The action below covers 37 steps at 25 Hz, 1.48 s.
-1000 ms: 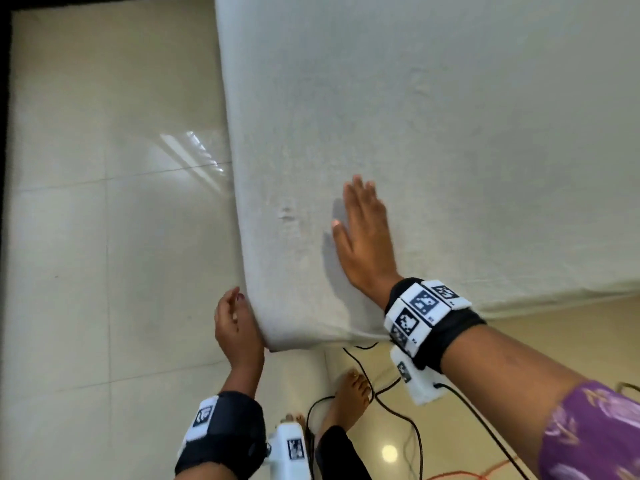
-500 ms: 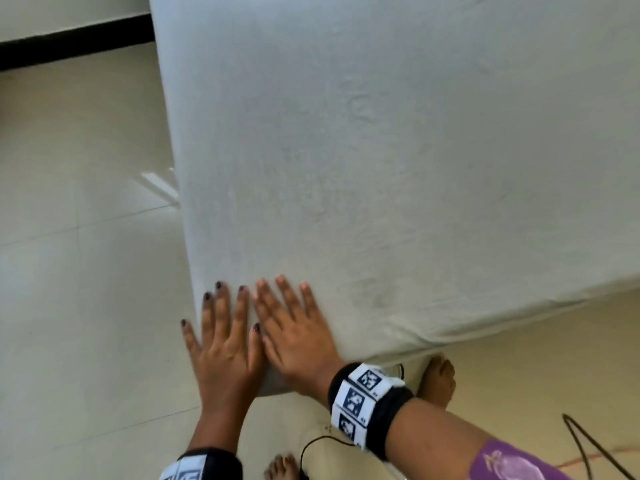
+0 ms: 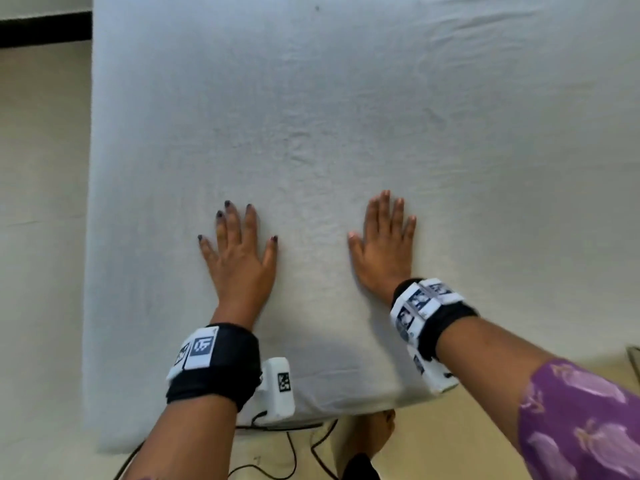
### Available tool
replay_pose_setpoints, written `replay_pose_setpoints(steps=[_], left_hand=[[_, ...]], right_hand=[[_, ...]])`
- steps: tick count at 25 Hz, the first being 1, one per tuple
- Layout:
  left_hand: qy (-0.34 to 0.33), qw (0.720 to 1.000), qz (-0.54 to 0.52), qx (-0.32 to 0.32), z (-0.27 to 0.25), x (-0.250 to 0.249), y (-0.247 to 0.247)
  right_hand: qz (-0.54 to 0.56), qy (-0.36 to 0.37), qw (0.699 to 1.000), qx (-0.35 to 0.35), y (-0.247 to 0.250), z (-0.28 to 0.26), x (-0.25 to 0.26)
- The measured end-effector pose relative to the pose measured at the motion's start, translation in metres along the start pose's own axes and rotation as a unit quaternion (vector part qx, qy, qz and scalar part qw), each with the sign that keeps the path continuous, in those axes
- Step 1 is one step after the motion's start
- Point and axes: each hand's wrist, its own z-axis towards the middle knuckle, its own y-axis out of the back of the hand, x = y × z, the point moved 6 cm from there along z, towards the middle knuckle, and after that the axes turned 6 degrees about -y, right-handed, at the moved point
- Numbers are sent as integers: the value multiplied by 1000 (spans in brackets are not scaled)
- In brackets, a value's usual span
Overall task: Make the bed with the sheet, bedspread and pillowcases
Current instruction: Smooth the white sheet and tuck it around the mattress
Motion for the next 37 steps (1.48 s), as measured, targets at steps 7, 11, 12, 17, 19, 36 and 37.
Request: replay_pose_setpoints(steps=[7,11,12,17,19,36,37], left_hand=[[128,990,49,-19,-69,96,8],[199,980,-8,-20,-78,97,28],[180,983,-8,-19,-65,80,33],[-4,1000,-8,-8,46,-44,26],[-22,1000,-11,17,87,-74,16],[188,981,-15,-34,97,-4,41],[137,990,-9,-25,113,-37,35]], right_hand=[[-41,290,956,20,-39,-91,104],[-35,291,956,25,-26,-101,93],[-14,250,968,12,-16,-85,75],[16,30,998,-46,39,39,-67],[11,-25,998,-55,55,80,-118],[-2,185,982,23,43,43,19],[22,136,990,-2,58,63,-7]])
